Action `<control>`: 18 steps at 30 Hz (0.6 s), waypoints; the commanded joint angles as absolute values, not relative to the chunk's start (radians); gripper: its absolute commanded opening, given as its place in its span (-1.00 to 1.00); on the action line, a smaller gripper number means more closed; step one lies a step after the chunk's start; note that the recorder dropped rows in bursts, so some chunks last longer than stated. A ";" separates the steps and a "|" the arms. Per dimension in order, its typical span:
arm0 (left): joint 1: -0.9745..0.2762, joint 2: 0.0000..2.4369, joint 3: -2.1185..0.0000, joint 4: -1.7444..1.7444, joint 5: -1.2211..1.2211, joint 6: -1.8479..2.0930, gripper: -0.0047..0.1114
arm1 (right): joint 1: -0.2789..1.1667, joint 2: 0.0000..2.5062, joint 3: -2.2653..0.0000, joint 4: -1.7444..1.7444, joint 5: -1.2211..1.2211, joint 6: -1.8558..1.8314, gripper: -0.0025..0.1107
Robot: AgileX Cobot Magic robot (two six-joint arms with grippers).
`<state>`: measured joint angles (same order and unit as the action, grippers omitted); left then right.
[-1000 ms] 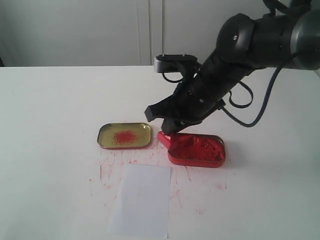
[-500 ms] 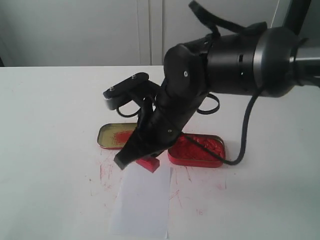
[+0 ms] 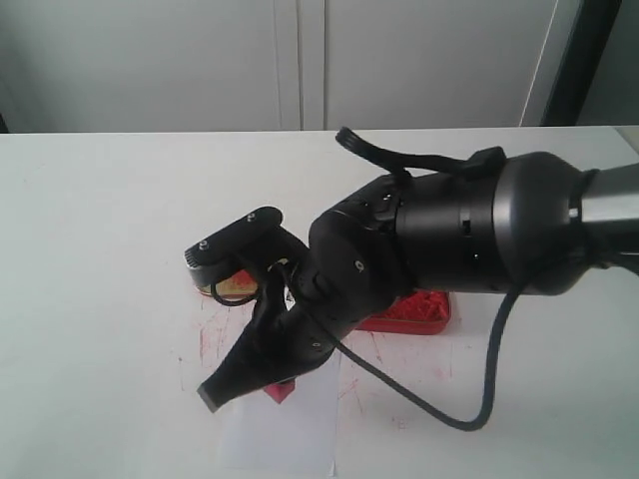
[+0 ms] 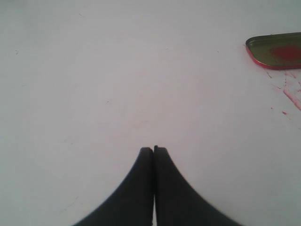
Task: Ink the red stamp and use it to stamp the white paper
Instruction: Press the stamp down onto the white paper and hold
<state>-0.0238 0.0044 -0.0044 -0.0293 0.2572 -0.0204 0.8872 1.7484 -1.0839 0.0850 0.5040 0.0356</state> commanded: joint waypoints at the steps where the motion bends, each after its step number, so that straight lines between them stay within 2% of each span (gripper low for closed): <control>1: -0.022 0.000 0.000 -0.029 0.255 -0.023 -0.92 | 0.888 1.738 -1.080 0.063 0.477 0.193 -0.96; 9: -0.022 0.000 0.000 -0.029 0.255 -0.023 -0.92 | 0.967 1.738 -1.080 -0.270 0.478 0.786 -0.96; 14: -0.022 0.000 0.000 -0.029 0.255 -0.023 -0.92 | 1.021 1.738 -1.080 -0.561 0.582 1.155 -0.96; 18: -0.022 0.000 0.000 -0.029 0.255 -0.023 -0.92 | 1.036 1.738 -1.074 -0.623 0.596 1.242 -0.96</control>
